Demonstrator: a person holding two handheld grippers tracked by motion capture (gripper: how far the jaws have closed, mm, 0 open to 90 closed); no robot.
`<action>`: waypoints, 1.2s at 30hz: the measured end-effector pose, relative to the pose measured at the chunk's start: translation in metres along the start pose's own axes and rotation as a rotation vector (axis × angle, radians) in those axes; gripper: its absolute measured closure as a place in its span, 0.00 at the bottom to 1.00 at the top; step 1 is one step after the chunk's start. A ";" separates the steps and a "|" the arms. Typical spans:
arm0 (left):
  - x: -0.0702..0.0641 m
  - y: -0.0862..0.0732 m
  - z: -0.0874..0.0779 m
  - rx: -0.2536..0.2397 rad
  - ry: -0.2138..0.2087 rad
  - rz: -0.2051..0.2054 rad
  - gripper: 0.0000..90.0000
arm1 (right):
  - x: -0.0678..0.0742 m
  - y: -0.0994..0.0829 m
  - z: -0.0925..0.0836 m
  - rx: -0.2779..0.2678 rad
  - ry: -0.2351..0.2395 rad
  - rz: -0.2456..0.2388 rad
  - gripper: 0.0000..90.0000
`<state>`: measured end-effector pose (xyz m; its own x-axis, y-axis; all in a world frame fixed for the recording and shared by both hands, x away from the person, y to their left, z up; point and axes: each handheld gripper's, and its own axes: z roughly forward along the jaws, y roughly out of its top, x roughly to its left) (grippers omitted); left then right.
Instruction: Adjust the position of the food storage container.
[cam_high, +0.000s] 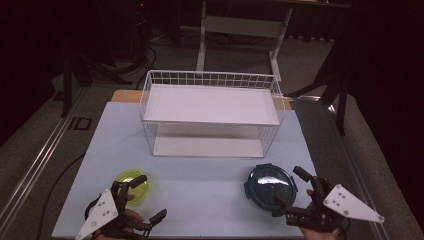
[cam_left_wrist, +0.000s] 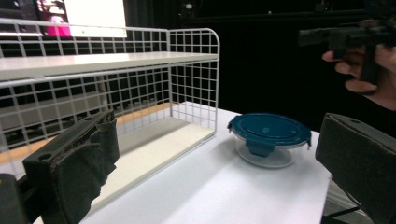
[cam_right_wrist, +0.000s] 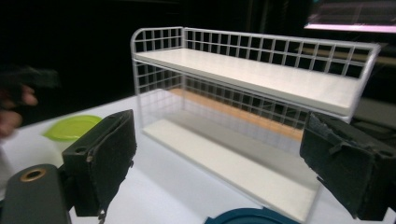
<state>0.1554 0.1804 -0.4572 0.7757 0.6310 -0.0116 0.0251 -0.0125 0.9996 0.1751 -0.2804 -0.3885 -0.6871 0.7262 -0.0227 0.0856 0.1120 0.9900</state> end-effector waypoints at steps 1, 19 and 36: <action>-0.001 0.000 0.001 0.002 0.000 0.003 0.00 | -0.005 0.002 0.000 0.004 -0.007 0.015 0.12; -0.011 -0.002 0.006 0.013 -0.038 0.031 0.00 | -0.085 -0.019 0.009 0.168 -0.032 0.109 0.38; -0.012 -0.004 0.005 0.019 -0.042 0.041 0.00 | -0.135 -0.097 0.002 0.353 -0.080 0.154 0.78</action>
<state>0.1492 0.1686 -0.4610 0.8018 0.5969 0.0279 0.0046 -0.0528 0.9986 0.2604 -0.3879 -0.4816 -0.5892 0.8020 0.0981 0.4359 0.2133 0.8743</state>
